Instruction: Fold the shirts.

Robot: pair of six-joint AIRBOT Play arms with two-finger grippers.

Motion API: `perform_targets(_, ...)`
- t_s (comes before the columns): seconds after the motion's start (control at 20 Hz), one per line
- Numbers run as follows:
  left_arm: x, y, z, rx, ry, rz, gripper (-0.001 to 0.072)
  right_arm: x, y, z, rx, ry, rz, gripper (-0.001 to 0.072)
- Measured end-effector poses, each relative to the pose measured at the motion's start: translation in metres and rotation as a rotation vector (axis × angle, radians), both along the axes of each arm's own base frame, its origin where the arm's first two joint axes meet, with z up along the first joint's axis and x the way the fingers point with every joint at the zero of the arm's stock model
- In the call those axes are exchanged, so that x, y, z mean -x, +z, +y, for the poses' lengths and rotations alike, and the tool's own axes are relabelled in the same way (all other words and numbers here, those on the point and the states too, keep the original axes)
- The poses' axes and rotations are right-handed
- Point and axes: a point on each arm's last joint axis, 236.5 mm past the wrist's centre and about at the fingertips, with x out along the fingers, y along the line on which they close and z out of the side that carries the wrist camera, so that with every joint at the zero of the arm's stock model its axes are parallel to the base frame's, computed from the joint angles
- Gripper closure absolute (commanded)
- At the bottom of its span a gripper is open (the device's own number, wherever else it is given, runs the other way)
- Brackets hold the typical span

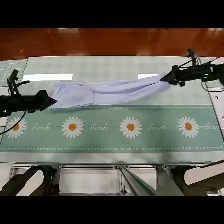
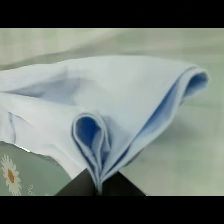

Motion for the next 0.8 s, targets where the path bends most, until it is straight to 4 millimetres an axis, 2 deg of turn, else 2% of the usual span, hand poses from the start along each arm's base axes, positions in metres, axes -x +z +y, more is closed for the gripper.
perform_targets(0.15, -0.013, 0.007, -0.047, 0.025, -0.111, -0.043, 0.0691, 0.021, 0.051, -0.004, 0.069, 0.025, -0.100, 0.0675)
perform_targets(0.3, -0.035, 0.015, -0.112, 0.030, -0.261, -0.087, 0.0692, 0.052, 0.095, 0.000, 0.126, 0.032, -0.188, 0.0675)
perform_targets(0.4, -0.052, 0.016, -0.158, 0.017, -0.362, -0.101, 0.0692, 0.075, 0.117, 0.005, 0.149, 0.027, -0.231, 0.0675)
perform_targets(0.5, -0.066, 0.010, -0.204, -0.017, -0.459, -0.089, 0.0692, 0.098, 0.130, 0.011, 0.162, 0.012, -0.252, 0.0675)
perform_targets(0.6, -0.068, -0.005, -0.247, -0.063, -0.560, -0.044, 0.0692, 0.121, 0.139, 0.018, 0.166, 0.004, -0.274, 0.0675)
perform_targets(0.8, -0.047, -0.037, -0.324, -0.118, -0.716, 0.032, 0.0692, 0.154, 0.152, 0.028, 0.175, -0.013, -0.318, 0.0675)
